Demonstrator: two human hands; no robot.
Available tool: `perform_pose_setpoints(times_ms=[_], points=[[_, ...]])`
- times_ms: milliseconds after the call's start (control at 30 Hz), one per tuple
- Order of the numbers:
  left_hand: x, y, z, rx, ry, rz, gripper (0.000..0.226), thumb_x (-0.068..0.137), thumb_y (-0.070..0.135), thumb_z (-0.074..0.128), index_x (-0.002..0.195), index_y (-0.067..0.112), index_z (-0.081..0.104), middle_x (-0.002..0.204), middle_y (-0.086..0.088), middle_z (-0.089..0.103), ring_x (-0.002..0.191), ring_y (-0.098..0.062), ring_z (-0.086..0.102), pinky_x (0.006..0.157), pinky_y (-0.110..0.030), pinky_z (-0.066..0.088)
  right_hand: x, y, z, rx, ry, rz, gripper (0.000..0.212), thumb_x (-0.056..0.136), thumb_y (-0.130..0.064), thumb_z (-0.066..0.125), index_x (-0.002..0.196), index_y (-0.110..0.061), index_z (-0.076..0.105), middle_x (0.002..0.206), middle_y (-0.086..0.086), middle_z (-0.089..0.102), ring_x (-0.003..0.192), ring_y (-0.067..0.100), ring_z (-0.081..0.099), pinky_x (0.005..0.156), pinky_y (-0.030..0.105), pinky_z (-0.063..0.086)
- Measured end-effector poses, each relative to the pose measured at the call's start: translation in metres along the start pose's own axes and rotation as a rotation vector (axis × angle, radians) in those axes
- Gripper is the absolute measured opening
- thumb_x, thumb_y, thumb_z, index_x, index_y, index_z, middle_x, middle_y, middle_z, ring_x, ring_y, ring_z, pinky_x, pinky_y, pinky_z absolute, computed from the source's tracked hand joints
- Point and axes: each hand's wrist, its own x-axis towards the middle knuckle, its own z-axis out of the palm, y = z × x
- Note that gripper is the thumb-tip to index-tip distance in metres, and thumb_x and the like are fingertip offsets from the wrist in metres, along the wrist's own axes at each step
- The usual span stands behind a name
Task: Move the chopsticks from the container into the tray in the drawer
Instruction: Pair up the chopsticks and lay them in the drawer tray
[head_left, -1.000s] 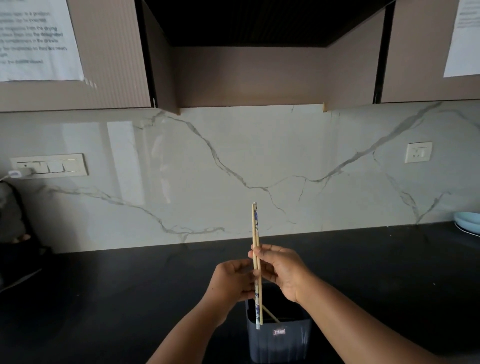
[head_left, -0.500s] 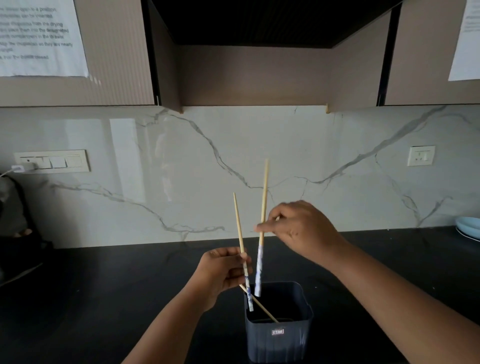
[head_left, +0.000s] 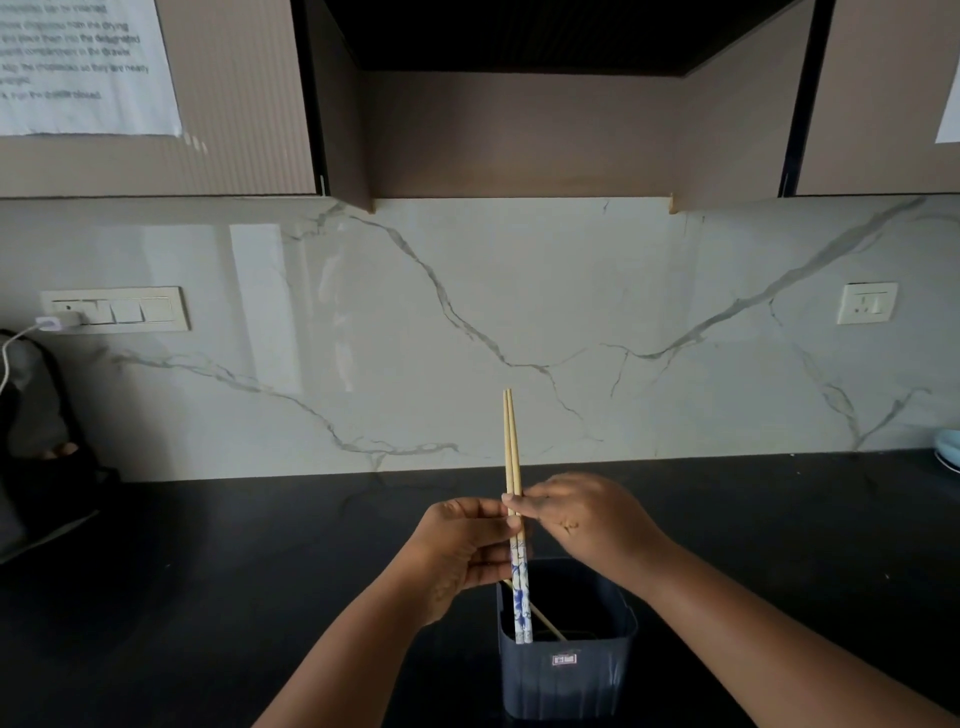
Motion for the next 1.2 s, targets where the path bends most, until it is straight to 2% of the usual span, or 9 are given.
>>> perform_pose_setpoints(times_ms=[233,367,500,733,833,967,1067,1133,1200], points=[[0.000,-0.002,-0.001,0.053,0.045,0.044,0.010,0.083,0.007,0.071,0.093,0.004,0.073,0.091,-0.018,0.074,0.076,-0.023,0.071,0.068,-0.031,0.058,-0.002,0.001,0.002,-0.119,0.031,0.069,0.059,0.073,0.003,0.076,0.123,-0.024,0.065,0.071,-0.007,0.071,0.055,0.007,0.060,0.042,0.020,0.049],[0.001,-0.003,-0.002,0.065,0.050,0.049,0.012,0.084,0.008,0.071,0.094,0.004,0.073,0.090,-0.017,0.075,0.077,-0.023,0.071,0.075,-0.034,0.059,0.000,0.010,0.002,-0.338,0.172,0.059,0.048,0.071,-0.007,0.083,0.115,-0.023,0.071,0.094,-0.001,0.073,0.078,0.019,0.068,0.060,0.030,0.057],[0.000,-0.009,-0.002,0.053,0.014,0.025,0.013,0.083,0.009,0.072,0.094,0.003,0.073,0.091,-0.017,0.075,0.080,-0.025,0.072,0.073,-0.035,0.059,0.001,0.010,0.010,-0.421,0.129,-0.137,0.037,0.076,-0.005,0.077,0.112,-0.015,0.073,0.112,0.008,0.072,0.107,0.031,0.067,0.087,0.041,0.056],[-0.005,-0.017,-0.004,-0.064,0.007,-0.061,0.010,0.081,0.004,0.072,0.090,0.000,0.074,0.090,-0.019,0.074,0.073,-0.024,0.073,0.059,-0.028,0.057,-0.005,0.009,0.017,-0.367,0.027,-0.332,0.034,0.075,-0.004,0.080,0.108,-0.007,0.074,0.112,0.010,0.072,0.105,0.025,0.068,0.088,0.037,0.057],[-0.008,-0.016,-0.005,-0.088,-0.011,-0.089,0.005,0.081,0.006,0.073,0.083,0.002,0.076,0.088,-0.017,0.074,0.071,-0.022,0.072,0.060,-0.027,0.057,-0.008,0.005,0.020,-0.331,0.016,-0.322,0.034,0.073,-0.005,0.082,0.106,-0.007,0.074,0.108,0.010,0.074,0.099,0.023,0.071,0.080,0.036,0.060],[-0.012,-0.009,-0.010,-0.008,-0.043,-0.114,0.022,0.085,0.024,0.070,0.086,0.002,0.074,0.082,-0.013,0.074,0.066,-0.020,0.070,0.060,-0.030,0.060,-0.005,-0.009,0.017,-0.284,-0.096,-0.120,0.021,0.076,-0.009,0.077,0.097,-0.011,0.077,0.097,0.007,0.076,0.085,0.024,0.074,0.059,0.034,0.061],[-0.003,-0.012,-0.023,0.103,0.129,-0.062,0.033,0.089,0.041,0.062,0.087,0.009,0.072,0.077,-0.008,0.073,0.062,-0.017,0.068,0.055,-0.028,0.057,-0.002,-0.023,0.003,-0.147,-0.450,0.339,0.018,0.086,-0.030,0.066,0.100,-0.025,0.076,0.091,0.000,0.076,0.082,0.014,0.070,0.062,0.025,0.050],[0.002,-0.023,-0.037,0.183,0.263,-0.002,0.031,0.092,0.041,0.059,0.082,0.014,0.069,0.072,-0.005,0.070,0.059,-0.016,0.063,0.056,-0.027,0.050,-0.013,-0.031,-0.002,-0.018,-0.612,0.484,0.014,0.082,-0.034,0.070,0.094,-0.029,0.076,0.064,-0.010,0.068,0.057,-0.006,0.058,0.051,0.021,0.039],[0.004,-0.042,-0.050,0.290,0.352,0.051,0.033,0.092,0.042,0.058,0.080,0.013,0.066,0.080,-0.007,0.072,0.067,-0.021,0.062,0.063,-0.033,0.052,-0.033,-0.043,-0.002,0.055,-0.674,0.537,0.015,0.083,-0.030,0.070,0.096,-0.030,0.076,0.058,-0.013,0.064,0.048,-0.004,0.053,0.047,0.024,0.036]])
